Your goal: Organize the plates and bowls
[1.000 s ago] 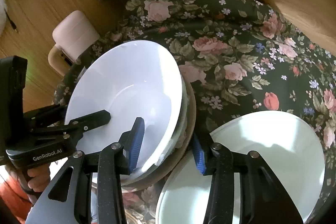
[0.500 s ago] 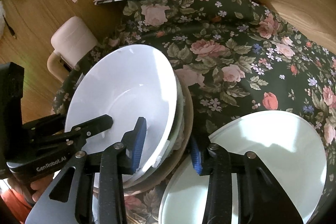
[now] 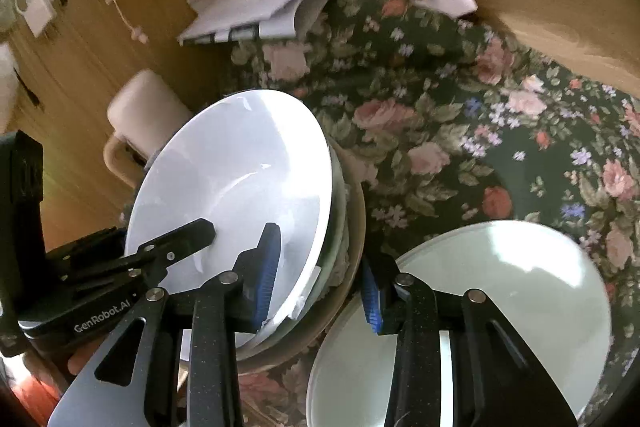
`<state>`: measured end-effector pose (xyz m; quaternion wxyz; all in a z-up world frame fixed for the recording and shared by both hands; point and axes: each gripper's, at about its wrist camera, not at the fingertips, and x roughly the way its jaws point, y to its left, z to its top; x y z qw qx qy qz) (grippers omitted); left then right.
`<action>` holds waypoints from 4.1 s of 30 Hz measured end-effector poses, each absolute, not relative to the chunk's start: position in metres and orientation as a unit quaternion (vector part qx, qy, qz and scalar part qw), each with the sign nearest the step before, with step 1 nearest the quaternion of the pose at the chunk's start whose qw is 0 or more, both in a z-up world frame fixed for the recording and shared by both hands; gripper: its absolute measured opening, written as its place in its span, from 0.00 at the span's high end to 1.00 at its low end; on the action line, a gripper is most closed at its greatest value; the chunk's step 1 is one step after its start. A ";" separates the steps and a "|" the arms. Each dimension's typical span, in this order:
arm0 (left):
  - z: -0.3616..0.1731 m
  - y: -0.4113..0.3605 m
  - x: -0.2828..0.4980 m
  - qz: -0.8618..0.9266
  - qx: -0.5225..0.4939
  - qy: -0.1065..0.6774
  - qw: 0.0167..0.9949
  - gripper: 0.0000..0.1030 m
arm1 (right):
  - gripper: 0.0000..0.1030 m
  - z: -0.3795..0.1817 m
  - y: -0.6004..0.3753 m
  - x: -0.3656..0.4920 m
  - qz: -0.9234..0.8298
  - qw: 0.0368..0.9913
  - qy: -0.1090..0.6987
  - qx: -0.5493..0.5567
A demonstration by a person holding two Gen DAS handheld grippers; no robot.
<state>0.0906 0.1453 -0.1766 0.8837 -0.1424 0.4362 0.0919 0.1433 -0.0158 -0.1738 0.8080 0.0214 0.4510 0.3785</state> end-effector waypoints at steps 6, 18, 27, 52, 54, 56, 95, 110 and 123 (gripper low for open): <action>-0.156 0.129 0.095 0.077 -0.131 0.421 0.894 0.61 | 0.67 -0.154 -0.037 0.143 0.369 0.824 0.428 0.034; -0.145 0.074 0.106 0.027 -0.111 0.418 0.901 0.61 | 0.67 -0.139 -0.096 0.142 0.332 0.847 0.410 0.062; -0.153 0.037 0.109 -0.003 -0.102 0.429 0.897 0.61 | 0.67 -0.146 -0.134 0.138 0.309 0.853 0.414 0.074; -0.197 0.005 0.124 -0.026 -0.115 0.480 0.869 0.61 | 0.68 -0.183 -0.170 0.141 0.289 0.839 0.453 0.086; -0.197 0.006 0.123 -0.028 -0.115 0.479 0.870 0.61 | 0.67 -0.183 -0.170 0.142 0.290 0.839 0.453 0.085; -0.195 0.006 0.121 -0.025 -0.110 0.472 0.874 0.61 | 0.65 -0.183 -0.171 0.142 0.294 0.838 0.452 0.082; -0.040 -0.004 -0.027 0.028 -0.017 0.100 0.994 0.10 | 0.00 -0.041 -0.193 0.004 0.257 0.959 0.116 0.027; -0.046 -0.006 -0.028 0.020 -0.017 0.098 0.995 0.06 | 0.00 -0.043 -0.192 -0.007 0.264 0.958 0.111 0.031; -0.050 -0.010 -0.022 0.017 -0.017 0.105 0.994 0.06 | 0.00 -0.045 -0.192 -0.003 0.266 0.956 0.115 0.038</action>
